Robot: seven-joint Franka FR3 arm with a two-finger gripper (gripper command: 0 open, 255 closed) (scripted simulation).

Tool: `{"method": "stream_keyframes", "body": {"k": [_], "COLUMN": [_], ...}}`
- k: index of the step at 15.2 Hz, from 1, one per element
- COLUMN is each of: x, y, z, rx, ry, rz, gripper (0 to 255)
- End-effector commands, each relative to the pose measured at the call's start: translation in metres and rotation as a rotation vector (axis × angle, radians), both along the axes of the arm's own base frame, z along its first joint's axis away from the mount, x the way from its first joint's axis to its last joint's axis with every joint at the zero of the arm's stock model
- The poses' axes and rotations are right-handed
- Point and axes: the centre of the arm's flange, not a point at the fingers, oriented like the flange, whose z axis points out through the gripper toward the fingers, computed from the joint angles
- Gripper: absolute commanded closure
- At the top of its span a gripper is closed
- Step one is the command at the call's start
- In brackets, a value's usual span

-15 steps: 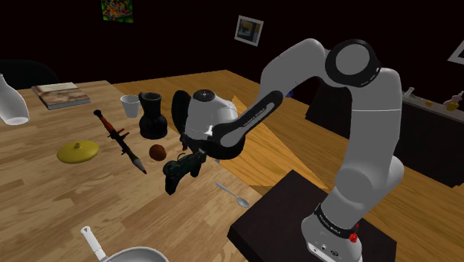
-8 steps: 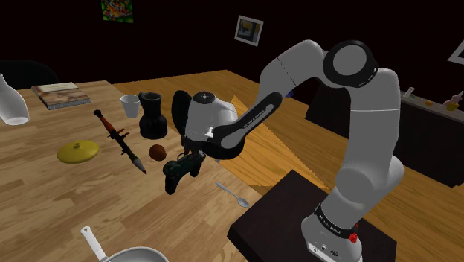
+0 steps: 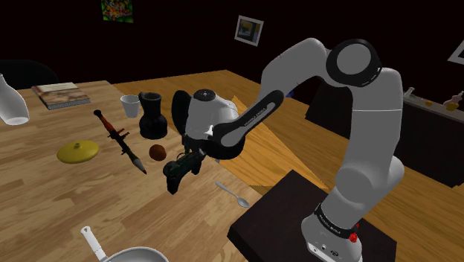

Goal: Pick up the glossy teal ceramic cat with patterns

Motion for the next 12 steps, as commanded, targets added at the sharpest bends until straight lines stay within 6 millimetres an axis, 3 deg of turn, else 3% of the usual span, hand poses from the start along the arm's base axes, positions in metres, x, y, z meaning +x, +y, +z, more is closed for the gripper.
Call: {"method": "stream_keyframes", "body": {"k": [1,12], "x": [0.001,0.001], "y": [0.001,0.001], "z": [0.011,0.069], "rx": [0.000,0.000], "ry": [0.000,0.000], "rz": [0.000,0.000], "gripper": [255,255]}}
